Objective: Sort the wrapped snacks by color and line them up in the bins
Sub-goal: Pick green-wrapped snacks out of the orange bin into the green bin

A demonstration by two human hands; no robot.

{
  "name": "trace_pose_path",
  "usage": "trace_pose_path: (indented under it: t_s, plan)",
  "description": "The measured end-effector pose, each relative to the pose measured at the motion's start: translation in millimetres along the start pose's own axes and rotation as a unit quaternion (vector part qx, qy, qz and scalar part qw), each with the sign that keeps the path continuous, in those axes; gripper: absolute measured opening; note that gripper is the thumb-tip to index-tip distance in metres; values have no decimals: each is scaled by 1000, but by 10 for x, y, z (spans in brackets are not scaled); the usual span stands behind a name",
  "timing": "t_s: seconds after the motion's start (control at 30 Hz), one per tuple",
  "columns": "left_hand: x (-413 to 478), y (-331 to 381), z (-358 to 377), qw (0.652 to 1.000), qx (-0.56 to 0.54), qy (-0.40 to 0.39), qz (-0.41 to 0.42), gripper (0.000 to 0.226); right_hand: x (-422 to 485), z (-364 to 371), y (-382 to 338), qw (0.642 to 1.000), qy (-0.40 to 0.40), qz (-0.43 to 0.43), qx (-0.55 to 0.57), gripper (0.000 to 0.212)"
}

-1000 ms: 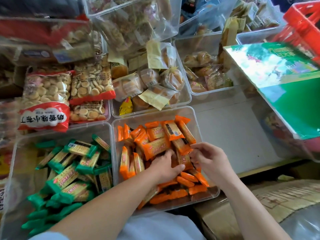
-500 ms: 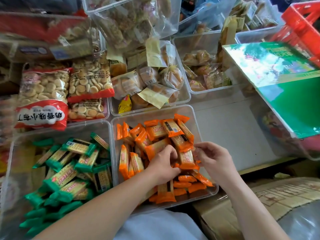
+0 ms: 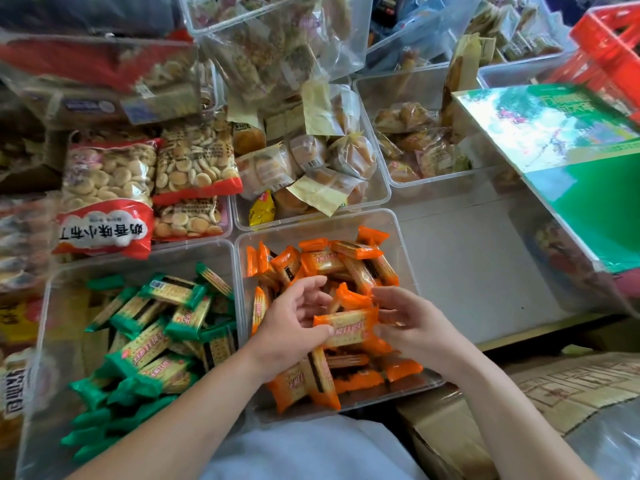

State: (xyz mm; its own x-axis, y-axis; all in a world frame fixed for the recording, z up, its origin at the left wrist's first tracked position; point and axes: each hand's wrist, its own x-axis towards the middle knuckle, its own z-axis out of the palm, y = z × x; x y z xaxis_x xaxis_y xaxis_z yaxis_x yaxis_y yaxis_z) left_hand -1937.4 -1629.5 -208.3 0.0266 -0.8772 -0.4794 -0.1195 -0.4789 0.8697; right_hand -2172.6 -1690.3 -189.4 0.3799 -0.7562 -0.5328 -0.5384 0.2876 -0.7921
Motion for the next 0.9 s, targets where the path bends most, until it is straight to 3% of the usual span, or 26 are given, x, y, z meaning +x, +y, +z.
trace_pose_path:
  t_s: [0.03,0.13,0.23,0.33,0.43,0.5,0.63,0.73,0.83,0.9]
  plan:
    - [-20,13,-21,1000,12,5,6,74,13,13,-10,1000,2,-3,-19,47]
    - [-36,37,-126,987,152,47,27,79,69,0,19,983,135,-6,-121,37]
    - [-46,88,-203,957,282,72,16,88,57,-47,2,976,200,9,-91,37]
    - [-44,139,-165,949,313,32,-23,95,93,8,-50,989,121,28,-78,37]
    - [-3,153,-87,933,357,-7,-42,86,249,163,-24,984,16,60,-169,63]
    - [16,154,-48,918,395,-13,-33,85,387,249,-4,969,42,74,-232,74]
    - [56,173,-82,905,423,2,-32,87,561,368,-60,967,106,54,-227,75]
    - [47,146,-112,905,424,26,-26,89,621,434,13,937,112,66,-324,85]
    - [43,121,-104,912,407,41,-4,84,666,502,14,961,106,89,-239,96]
    - [40,112,-105,924,380,42,-2,81,712,517,-7,973,127,109,-161,92]
